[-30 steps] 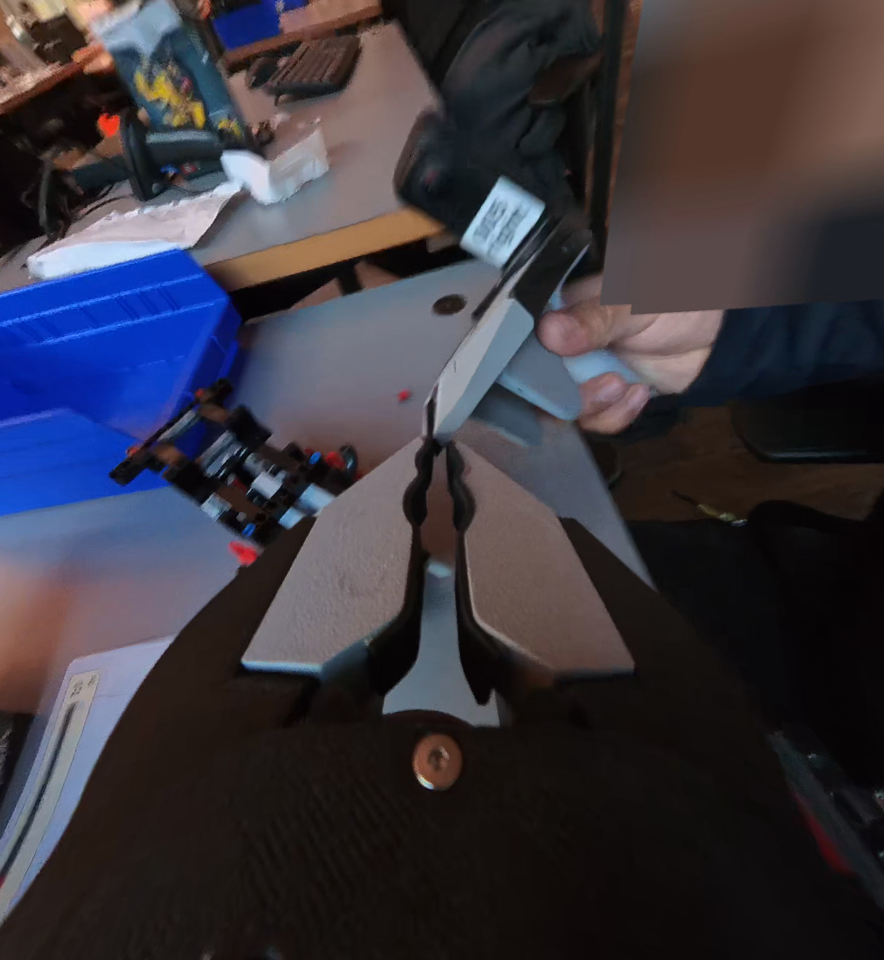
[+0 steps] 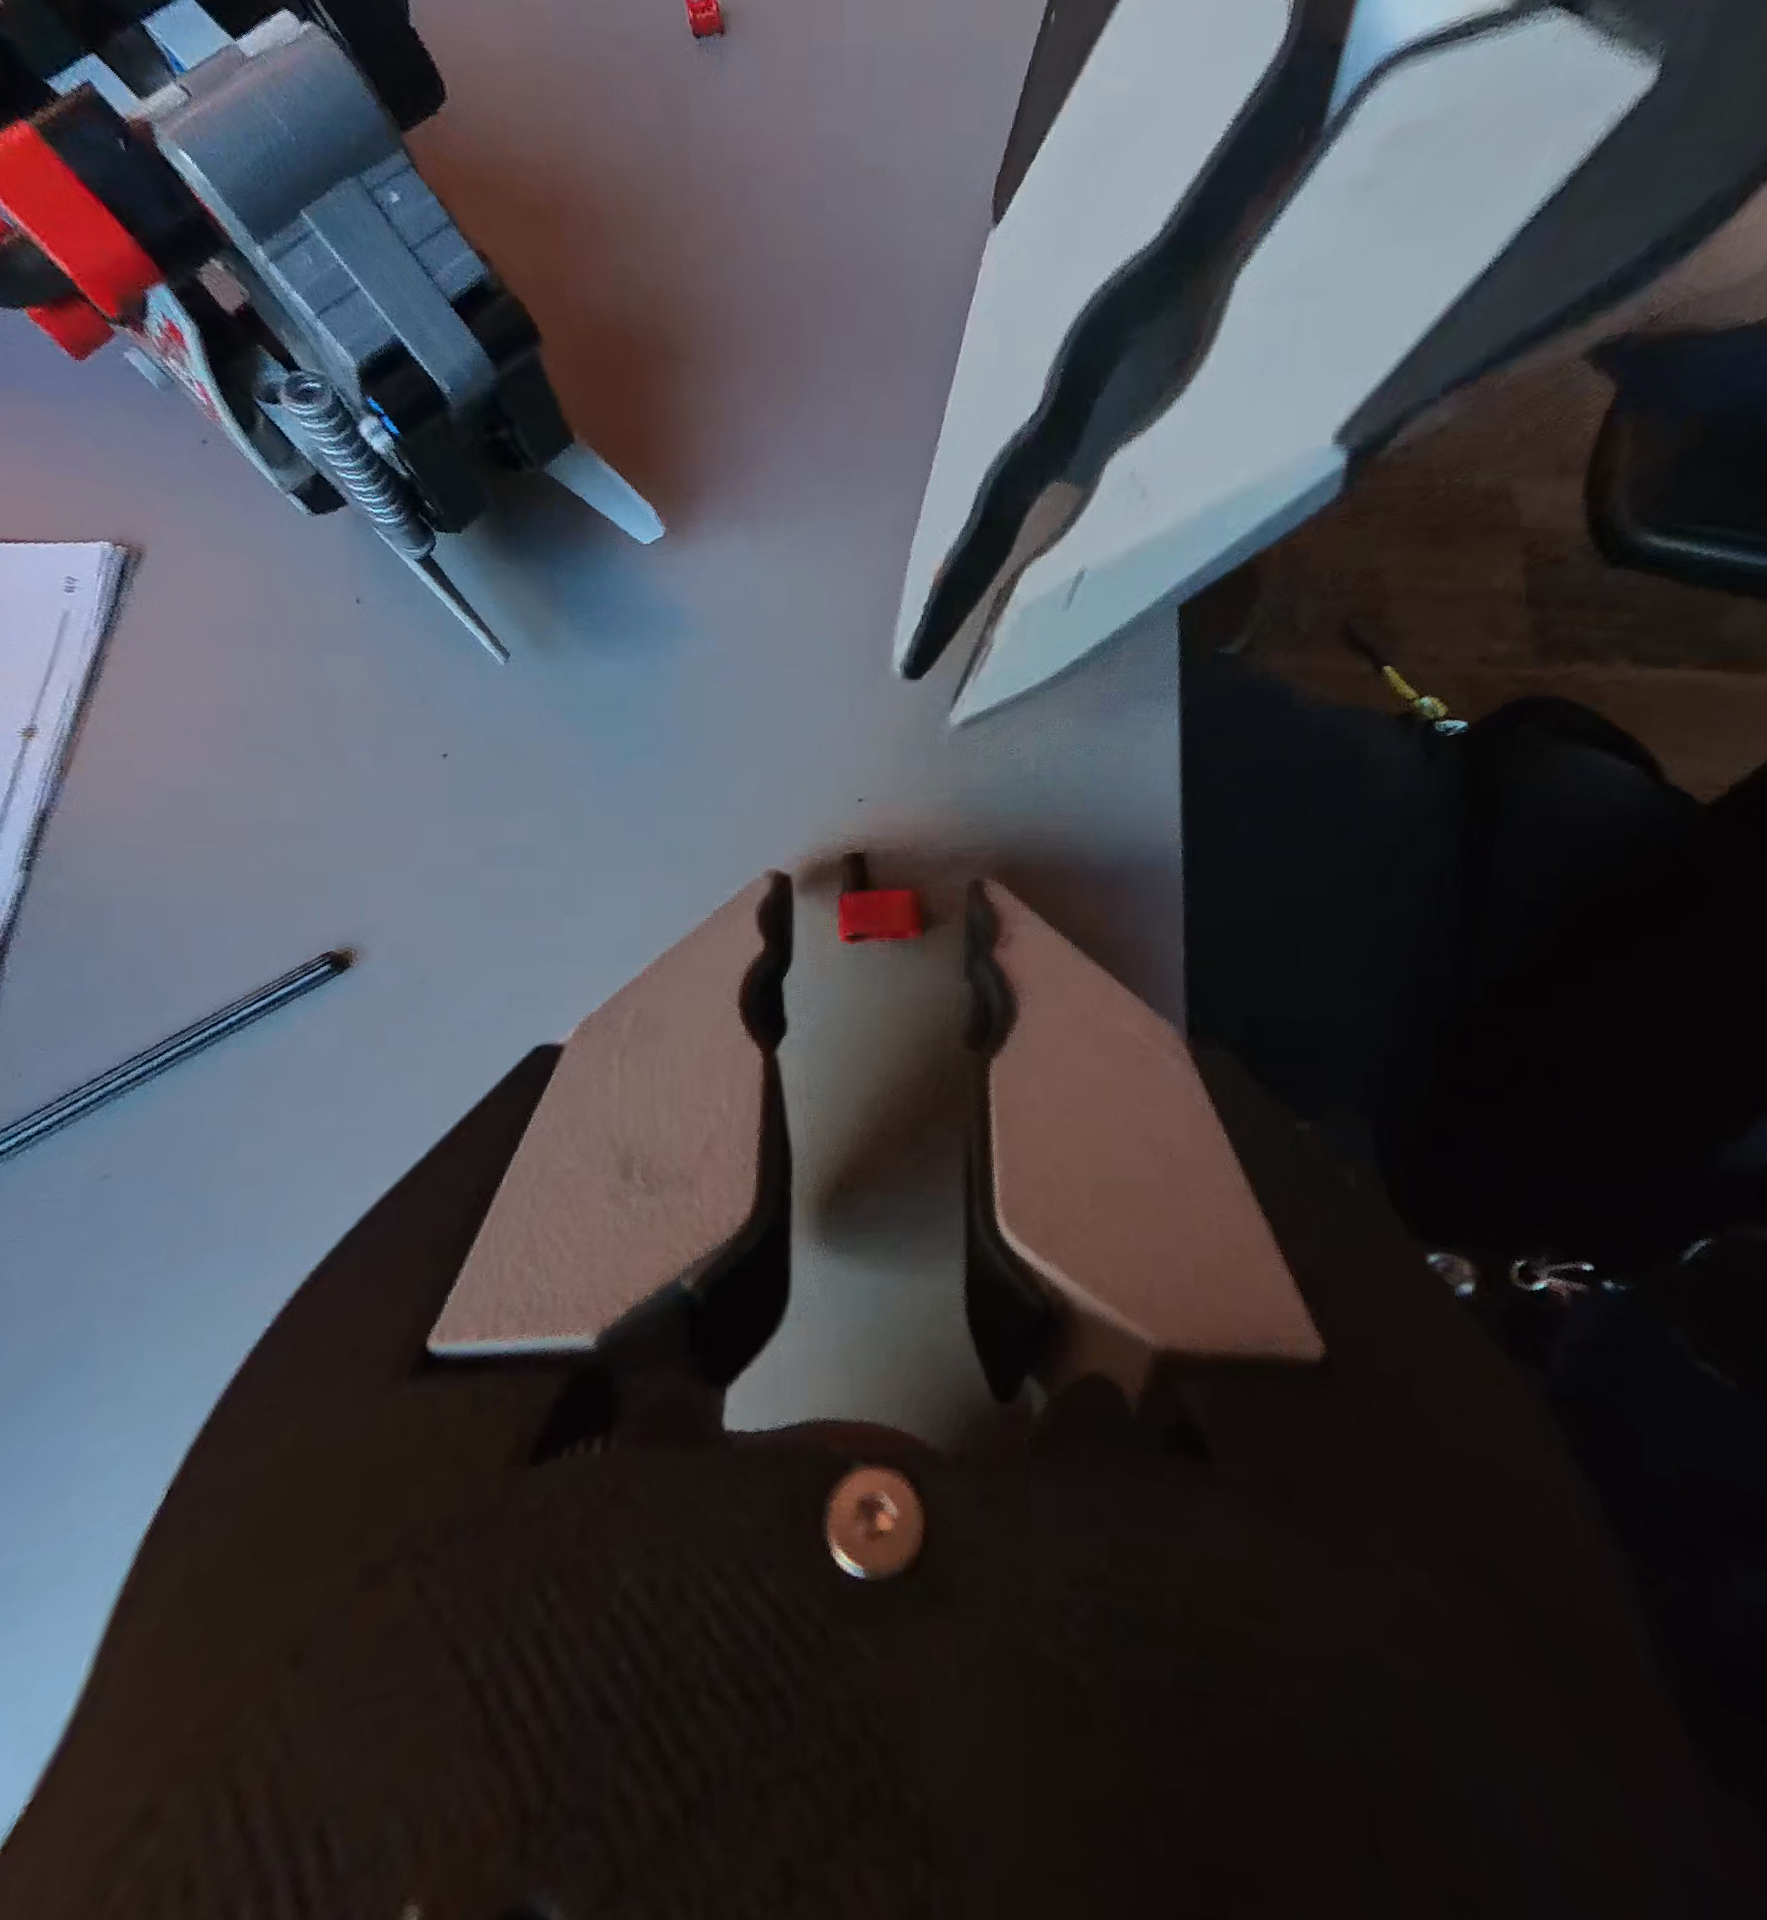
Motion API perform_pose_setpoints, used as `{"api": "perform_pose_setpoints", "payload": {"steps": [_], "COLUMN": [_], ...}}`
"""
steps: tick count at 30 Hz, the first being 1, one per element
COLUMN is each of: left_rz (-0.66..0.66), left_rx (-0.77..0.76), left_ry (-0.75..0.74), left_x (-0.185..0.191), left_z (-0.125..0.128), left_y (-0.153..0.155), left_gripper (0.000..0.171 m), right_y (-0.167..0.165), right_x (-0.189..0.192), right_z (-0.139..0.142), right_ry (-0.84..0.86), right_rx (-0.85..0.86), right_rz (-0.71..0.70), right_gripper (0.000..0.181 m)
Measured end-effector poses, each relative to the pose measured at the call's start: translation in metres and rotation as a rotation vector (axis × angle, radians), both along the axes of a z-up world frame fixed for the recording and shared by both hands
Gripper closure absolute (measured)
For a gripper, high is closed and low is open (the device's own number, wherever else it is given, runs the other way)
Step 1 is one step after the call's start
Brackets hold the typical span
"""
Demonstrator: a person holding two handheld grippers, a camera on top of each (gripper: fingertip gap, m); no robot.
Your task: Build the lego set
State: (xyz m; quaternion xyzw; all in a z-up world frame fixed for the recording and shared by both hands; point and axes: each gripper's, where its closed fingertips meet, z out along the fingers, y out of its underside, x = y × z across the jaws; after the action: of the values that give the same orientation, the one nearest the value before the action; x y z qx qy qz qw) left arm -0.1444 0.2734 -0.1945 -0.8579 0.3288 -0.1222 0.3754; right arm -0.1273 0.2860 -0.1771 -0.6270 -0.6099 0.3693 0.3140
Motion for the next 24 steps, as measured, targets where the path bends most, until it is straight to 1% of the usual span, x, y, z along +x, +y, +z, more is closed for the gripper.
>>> {"api": "perform_pose_setpoints", "payload": {"steps": [3, 6, 8, 10, 12, 14, 16, 17, 18, 20, 21, 22, 24], "left_rz": [-0.008, 0.008, 0.027, 0.053, 0.061, 0.030, -0.018, -0.067, -0.109, -0.214, -0.246, -0.270, -0.336], "left_rx": [0.033, 0.024, 0.022, 0.028, 0.039, 0.086, 0.148, 0.182, 0.234, 0.356, 0.412, 0.442, 0.474], "left_ry": [0.026, 0.030, 0.034, 0.033, 0.030, 0.043, 0.083, 0.102, 0.127, 0.142, 0.140, 0.132, 0.115], "left_x": [-0.006, -0.012, -0.020, -0.031, -0.039, -0.042, -0.044, -0.043, -0.042, -0.033, -0.029, -0.025, -0.016], "left_z": [0.002, 0.001, 0.001, 0.001, 0.002, 0.007, 0.010, 0.012, 0.015, 0.028, 0.036, 0.043, 0.053], "left_y": [-0.008, -0.016, -0.018, -0.019, -0.021, -0.022, -0.023, -0.024, -0.024, -0.027, -0.027, -0.027, -0.030], "left_gripper": [0.140, 0.141, 0.141, 0.141, 0.142, 0.142, 0.143, 0.143, 0.143, 0.146, 0.149, 0.149, 0.154], "right_y": [-0.001, -0.013, -0.020, -0.021, -0.020, -0.018, -0.017, -0.018, -0.022, -0.038, -0.044, -0.047, -0.047], "right_x": [0.000, -0.010, -0.018, -0.024, -0.028, -0.033, -0.035, -0.035, -0.036, -0.037, -0.036, -0.034, -0.029], "right_z": [0.006, 0.011, 0.006, -0.006, -0.015, -0.018, -0.019, -0.018, -0.014, 0.003, 0.013, 0.024, 0.039], "right_ry": [0.009, 0.004, -0.028, -0.086, -0.125, -0.137, -0.145, -0.141, -0.116, -0.023, 0.020, 0.063, 0.115], "right_rx": [-0.050, -0.066, 0.011, 0.129, 0.196, 0.200, 0.175, 0.131, 0.047, -0.196, -0.319, -0.425, -0.551], "right_rz": [-0.024, -0.013, -0.003, 0.000, 0.006, 0.012, 0.018, 0.025, 0.047, 0.139, 0.189, 0.232, 0.283], "right_gripper": [0.178, 0.174, 0.169, 0.167, 0.169, 0.177, 0.177, 0.177, 0.177, 0.177, 0.177, 0.178, 0.178]}}
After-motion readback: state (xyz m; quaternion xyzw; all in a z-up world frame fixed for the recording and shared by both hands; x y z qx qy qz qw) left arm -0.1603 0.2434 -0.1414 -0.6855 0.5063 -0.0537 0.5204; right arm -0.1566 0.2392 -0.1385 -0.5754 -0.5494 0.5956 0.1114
